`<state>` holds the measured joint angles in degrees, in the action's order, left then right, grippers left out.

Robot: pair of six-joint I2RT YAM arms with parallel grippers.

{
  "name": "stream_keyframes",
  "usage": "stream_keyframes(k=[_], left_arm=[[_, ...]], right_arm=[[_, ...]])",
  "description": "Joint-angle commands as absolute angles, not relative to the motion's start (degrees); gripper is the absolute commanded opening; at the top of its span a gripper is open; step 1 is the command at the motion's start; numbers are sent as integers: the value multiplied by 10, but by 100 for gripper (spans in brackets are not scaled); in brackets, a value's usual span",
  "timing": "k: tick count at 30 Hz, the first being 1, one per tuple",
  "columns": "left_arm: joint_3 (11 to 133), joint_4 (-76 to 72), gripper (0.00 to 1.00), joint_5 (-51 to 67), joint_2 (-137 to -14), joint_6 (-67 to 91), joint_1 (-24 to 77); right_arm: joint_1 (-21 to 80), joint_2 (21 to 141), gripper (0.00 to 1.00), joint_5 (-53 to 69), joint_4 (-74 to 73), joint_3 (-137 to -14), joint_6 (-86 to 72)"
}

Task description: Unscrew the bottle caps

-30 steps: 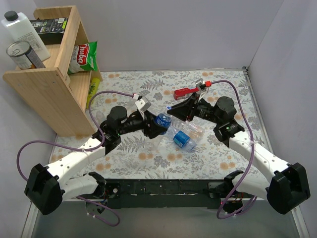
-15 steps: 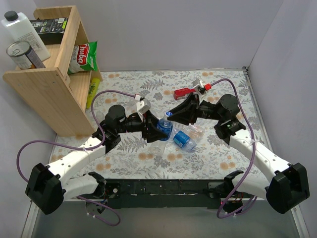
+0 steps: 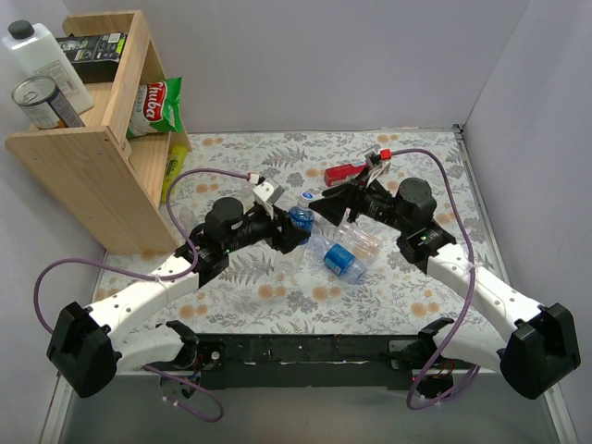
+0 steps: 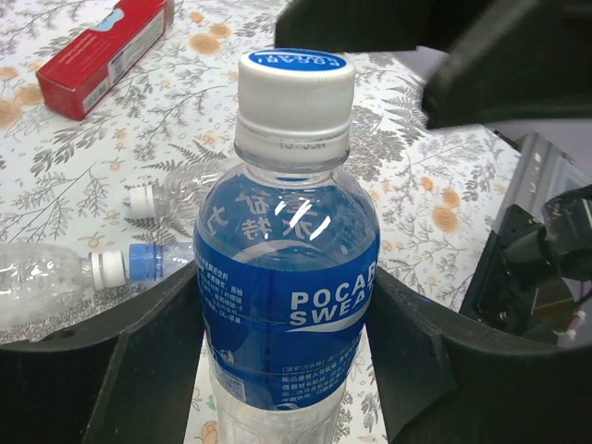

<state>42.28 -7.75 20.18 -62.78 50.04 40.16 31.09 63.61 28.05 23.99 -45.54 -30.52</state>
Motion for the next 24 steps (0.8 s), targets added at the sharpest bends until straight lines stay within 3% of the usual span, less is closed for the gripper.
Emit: stream_keyframes(k=[1, 6, 19, 24], left_arm=[[449, -54, 2, 142, -635, 486, 411], [449, -52, 2, 134, -634, 482, 417], [453, -44, 2, 128, -638, 474, 425], [454, -42, 2, 131, -636, 469, 427]], right_arm=[[379, 635, 78, 159, 251, -478, -299], [421, 666, 71, 71, 142, -548, -273], [439, 692, 58, 52, 141, -570, -270], [439, 698, 42, 57, 143, -566, -276]])
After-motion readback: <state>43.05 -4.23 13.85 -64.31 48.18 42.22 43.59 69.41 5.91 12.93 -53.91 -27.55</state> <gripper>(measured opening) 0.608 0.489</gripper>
